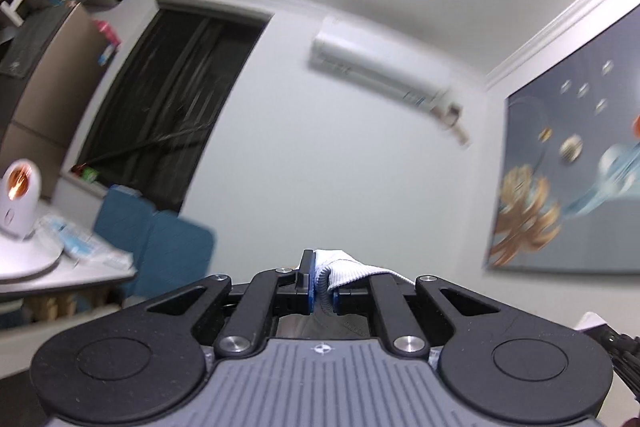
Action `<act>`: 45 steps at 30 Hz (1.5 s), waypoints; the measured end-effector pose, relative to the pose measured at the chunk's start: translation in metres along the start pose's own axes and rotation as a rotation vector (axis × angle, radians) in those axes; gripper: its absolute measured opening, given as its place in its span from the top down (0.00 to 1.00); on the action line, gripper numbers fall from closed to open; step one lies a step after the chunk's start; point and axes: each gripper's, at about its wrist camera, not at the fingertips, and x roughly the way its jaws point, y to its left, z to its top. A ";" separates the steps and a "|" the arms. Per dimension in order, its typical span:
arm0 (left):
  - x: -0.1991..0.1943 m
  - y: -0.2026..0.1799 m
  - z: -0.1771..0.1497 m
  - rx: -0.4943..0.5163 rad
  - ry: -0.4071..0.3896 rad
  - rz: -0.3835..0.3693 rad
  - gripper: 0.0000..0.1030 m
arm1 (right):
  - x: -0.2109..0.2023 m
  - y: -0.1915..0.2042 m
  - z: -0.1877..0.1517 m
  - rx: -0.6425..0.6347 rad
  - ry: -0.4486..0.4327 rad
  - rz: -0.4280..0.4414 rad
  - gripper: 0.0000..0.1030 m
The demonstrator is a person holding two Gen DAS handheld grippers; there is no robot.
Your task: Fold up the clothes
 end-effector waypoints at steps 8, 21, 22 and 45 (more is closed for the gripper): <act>-0.072 -0.067 0.099 0.008 -0.062 -0.102 0.92 | -0.044 0.045 0.115 -0.126 -0.133 0.017 0.96; -0.025 -0.044 0.032 -0.039 0.085 -0.040 0.92 | -0.010 0.007 0.053 -0.102 0.056 -0.046 0.96; -0.008 -0.036 0.018 -0.042 0.108 -0.022 0.92 | 0.002 0.000 0.038 -0.099 0.080 -0.056 0.96; 0.530 0.197 -0.508 0.105 0.614 0.266 0.92 | 0.348 -0.317 -0.494 -0.089 0.772 -0.321 0.96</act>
